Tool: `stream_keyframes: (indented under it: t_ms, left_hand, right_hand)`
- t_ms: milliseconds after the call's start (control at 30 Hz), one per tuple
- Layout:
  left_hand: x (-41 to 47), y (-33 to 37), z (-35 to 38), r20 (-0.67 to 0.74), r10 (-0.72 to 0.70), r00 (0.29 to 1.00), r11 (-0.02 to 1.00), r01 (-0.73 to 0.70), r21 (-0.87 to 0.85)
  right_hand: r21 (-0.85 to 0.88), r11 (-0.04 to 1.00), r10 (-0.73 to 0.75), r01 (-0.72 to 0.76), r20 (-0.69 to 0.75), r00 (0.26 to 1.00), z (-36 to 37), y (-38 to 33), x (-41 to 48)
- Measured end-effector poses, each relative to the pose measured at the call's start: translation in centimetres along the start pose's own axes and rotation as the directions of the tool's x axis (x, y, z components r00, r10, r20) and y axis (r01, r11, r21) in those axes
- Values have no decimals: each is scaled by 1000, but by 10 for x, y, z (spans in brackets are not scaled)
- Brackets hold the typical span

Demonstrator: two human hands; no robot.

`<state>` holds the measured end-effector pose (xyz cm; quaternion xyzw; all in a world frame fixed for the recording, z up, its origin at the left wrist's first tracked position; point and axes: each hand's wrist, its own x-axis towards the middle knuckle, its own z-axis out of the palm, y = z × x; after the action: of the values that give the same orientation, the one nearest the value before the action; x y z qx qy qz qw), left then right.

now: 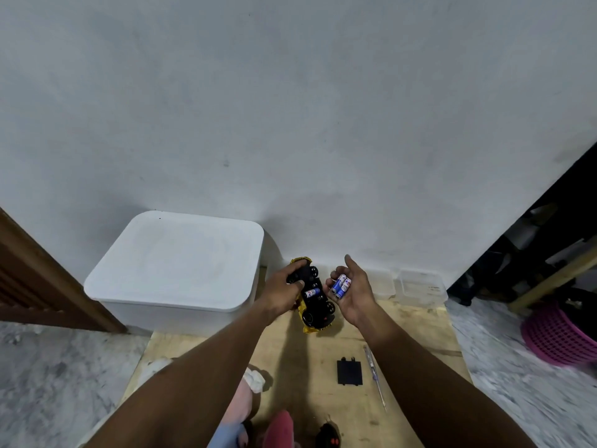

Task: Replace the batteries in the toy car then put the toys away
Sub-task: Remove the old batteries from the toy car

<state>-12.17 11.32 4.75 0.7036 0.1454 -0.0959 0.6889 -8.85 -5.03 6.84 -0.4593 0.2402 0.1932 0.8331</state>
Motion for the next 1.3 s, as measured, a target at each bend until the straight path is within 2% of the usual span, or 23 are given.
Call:
stream_keyframes:
  t_ms: [100, 200, 333, 433, 500, 567, 667, 867, 1000, 1067, 1133, 1200, 1300]
  left_hand:
    - [1, -1, -1, 9, -10, 1000, 1000, 10, -11]
    - [0, 1, -2, 18, -25, 1000, 1000, 25, 1]
    - [-1, 5, -4, 31, -40, 999, 999, 40, 12]
    - [-1, 8, -6, 39, -35, 999, 999, 34, 31]
    - [-2, 10, -6, 32, -27, 999, 999, 25, 41]
    - [-2, 10, -7, 25, -24, 999, 999, 23, 49]
    - [-2, 11, -7, 16, -16, 1000, 997, 15, 70]
    - [-5, 12, -5, 33, -14, 999, 997, 12, 72]
    - [-6, 12, -5, 38, -21, 999, 999, 20, 43]
    - [-7, 16, -5, 36, -23, 999, 999, 22, 25]
    - [-7, 20, -6, 34, -25, 999, 999, 25, 22]
    - [-8, 22, -6, 39, -25, 999, 1000, 24, 15]
    - [-11, 23, -7, 42, -22, 999, 1000, 22, 18]
  right_hand:
    - [-153, 988, -8, -5, -86, 996, 6, 0, 1]
    - [-360, 932, -89, 40, -120, 989, 8, 0, 1]
    - [-620, 746, -245, 241, 81, 966, 5, 4, 3]
    - [-759, 469, -367, 452, 298, 881, 2, 6, 3]
    - [-787, 340, -346, 515, 404, 847, -1, 9, 4]
    - [-803, 265, -297, 533, 458, 838, -5, 12, 6]
    - [-823, 86, -260, 561, 525, 810, -10, 13, 8]
    - [-817, -119, -156, 564, 577, 802, -11, 3, 9]
    - [-746, -250, -124, 617, 657, 744, -13, -1, 11]
    - [-722, -275, -145, 635, 684, 715, -15, 0, 11]
    - [-716, -259, -179, 648, 695, 697, -16, 2, 11]
    - [-739, -170, -226, 652, 673, 704, -16, 5, 11]
    - [-785, 62, -301, 617, 575, 761, -13, 6, 9]
